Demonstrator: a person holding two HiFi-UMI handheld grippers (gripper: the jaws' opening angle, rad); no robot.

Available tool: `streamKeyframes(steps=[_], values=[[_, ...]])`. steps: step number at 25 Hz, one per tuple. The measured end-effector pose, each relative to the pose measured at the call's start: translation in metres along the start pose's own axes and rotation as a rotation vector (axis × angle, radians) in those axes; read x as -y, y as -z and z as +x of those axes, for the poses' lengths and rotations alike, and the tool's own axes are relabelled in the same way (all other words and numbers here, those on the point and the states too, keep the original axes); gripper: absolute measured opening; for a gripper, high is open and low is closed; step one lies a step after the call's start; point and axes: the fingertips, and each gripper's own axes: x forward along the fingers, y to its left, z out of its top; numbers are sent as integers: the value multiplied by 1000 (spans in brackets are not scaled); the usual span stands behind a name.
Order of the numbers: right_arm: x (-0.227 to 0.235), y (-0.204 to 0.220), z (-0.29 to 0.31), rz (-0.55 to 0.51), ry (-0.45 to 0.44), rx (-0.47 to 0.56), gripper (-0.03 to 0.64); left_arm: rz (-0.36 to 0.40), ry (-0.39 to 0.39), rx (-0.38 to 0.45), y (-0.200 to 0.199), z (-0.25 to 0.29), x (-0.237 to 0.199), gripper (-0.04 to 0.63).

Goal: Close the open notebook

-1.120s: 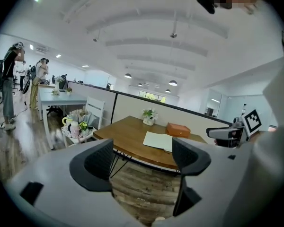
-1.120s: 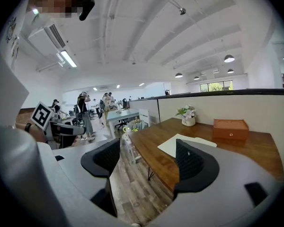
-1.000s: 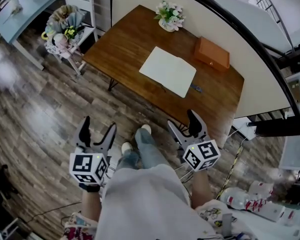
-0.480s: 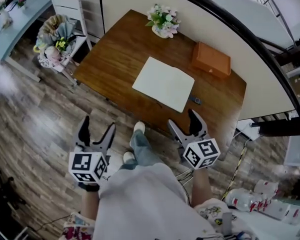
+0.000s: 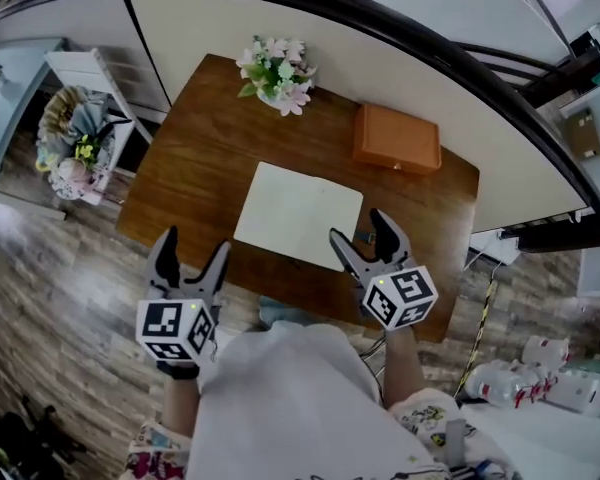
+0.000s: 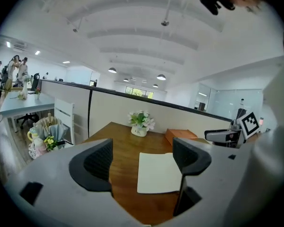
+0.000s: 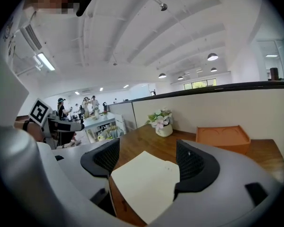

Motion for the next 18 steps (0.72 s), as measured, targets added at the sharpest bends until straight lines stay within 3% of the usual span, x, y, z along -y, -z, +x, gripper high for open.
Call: streamKeyframes(steps=[18], values=[[68, -5, -9, 95, 206, 7, 328, 89, 234, -68, -34, 112, 48, 364]])
